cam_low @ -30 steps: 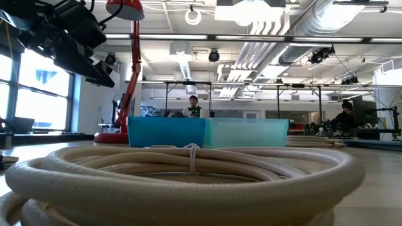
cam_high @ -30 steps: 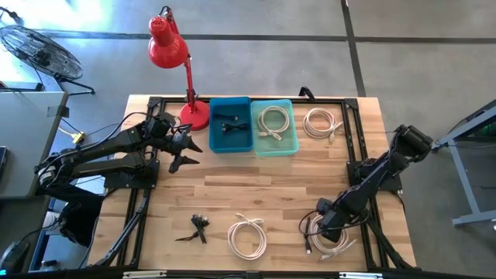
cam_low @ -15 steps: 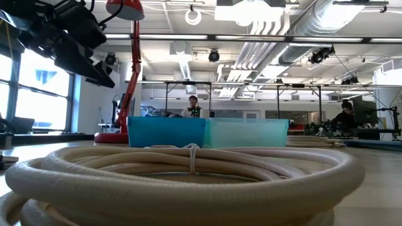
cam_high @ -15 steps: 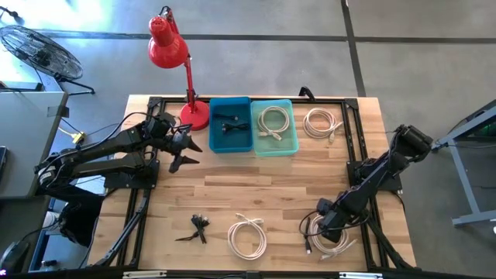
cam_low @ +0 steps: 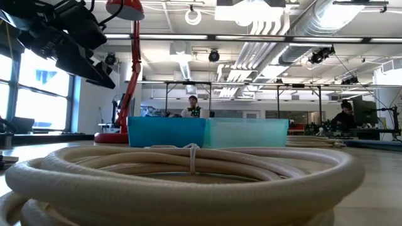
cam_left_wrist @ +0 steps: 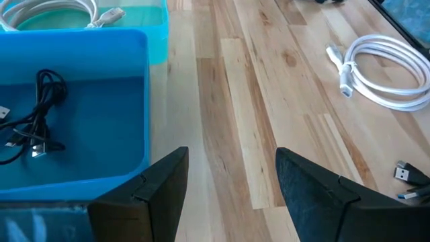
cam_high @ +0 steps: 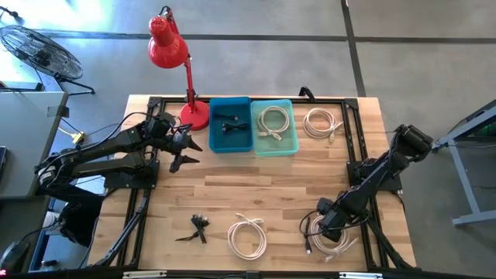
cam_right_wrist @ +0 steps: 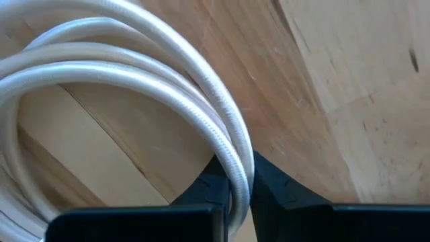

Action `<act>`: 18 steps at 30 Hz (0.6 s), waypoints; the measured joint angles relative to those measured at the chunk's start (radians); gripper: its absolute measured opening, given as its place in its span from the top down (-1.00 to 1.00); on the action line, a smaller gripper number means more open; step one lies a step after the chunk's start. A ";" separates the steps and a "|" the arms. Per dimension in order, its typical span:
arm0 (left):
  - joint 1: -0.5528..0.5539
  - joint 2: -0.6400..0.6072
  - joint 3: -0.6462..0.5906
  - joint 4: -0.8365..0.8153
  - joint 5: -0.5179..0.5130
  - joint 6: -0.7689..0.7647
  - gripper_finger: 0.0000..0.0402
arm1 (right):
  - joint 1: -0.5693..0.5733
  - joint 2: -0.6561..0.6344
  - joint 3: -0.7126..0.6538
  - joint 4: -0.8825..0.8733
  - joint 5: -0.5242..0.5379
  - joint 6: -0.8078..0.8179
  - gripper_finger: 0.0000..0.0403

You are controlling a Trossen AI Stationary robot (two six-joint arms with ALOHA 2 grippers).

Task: Pick & Place USB Port
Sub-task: Put the brown HDMI cable into the green bin

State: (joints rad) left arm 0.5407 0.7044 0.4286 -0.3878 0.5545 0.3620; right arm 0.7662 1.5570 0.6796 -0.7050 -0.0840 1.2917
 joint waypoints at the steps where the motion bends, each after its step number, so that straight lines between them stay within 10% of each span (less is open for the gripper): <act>1: 0.000 0.000 0.000 0.000 0.000 0.000 -0.09 | 0.000 0.000 0.000 -0.002 0.001 0.005 0.89; 9: 0.000 0.000 0.000 0.030 0.000 0.031 -0.09 | -0.015 0.003 0.017 -0.036 0.046 -0.021 0.89; 18: 0.000 0.000 0.000 0.272 -0.011 0.062 -0.09 | -0.030 0.000 0.151 -0.222 0.445 -0.098 0.96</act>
State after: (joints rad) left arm 0.5407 0.7045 0.4286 -0.1157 0.5439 0.4243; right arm 0.7359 1.5570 0.8305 -0.9271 0.3610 1.1936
